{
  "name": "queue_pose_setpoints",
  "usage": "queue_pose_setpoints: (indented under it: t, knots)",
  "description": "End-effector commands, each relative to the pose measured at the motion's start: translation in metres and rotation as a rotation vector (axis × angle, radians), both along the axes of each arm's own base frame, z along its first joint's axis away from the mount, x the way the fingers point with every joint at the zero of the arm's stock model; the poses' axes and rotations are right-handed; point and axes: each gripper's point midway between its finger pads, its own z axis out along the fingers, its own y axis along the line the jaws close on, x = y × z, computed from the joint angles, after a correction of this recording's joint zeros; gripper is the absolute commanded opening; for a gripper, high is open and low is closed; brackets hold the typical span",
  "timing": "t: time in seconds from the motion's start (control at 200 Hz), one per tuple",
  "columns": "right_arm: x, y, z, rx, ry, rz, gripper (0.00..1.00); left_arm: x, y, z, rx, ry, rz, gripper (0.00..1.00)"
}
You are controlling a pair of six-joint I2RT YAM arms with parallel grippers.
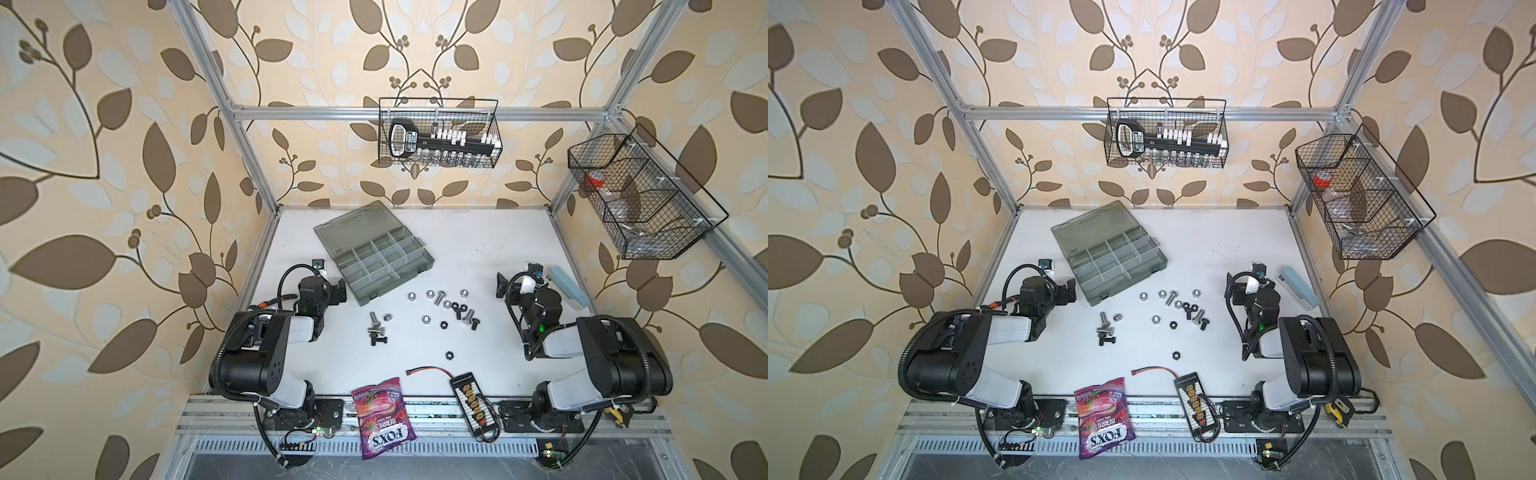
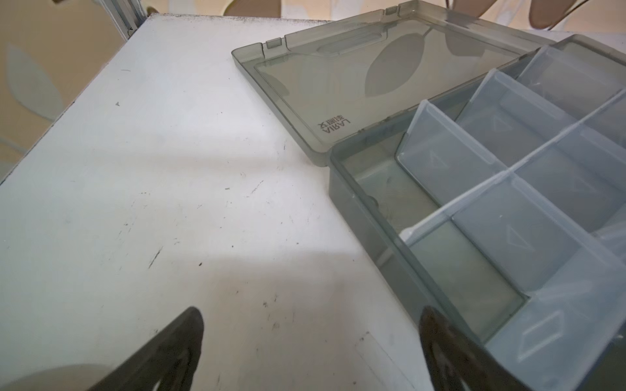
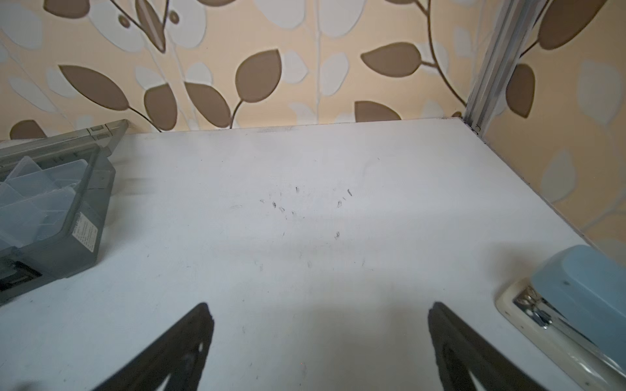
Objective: Sort the screws and nuts into containers
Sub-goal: Pick up the screw at the center of the table.
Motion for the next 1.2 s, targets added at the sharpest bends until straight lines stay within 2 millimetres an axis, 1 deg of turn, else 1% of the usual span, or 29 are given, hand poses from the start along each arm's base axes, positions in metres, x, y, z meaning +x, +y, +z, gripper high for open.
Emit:
queue_pose_setpoints:
  t: [0.0,1.195]
  knots:
    - [0.0053,-0.0003,0.0118,-0.006,-0.032,-0.005,1.0,0.0108,0.0009,0.0153,0.0,-0.048,-0.005,0.99]
    - [0.0054,-0.0007,0.0122,-0.007,-0.033,-0.006,1.0,0.0106,0.0012,0.0155,-0.006,-0.048,-0.009,0.99]
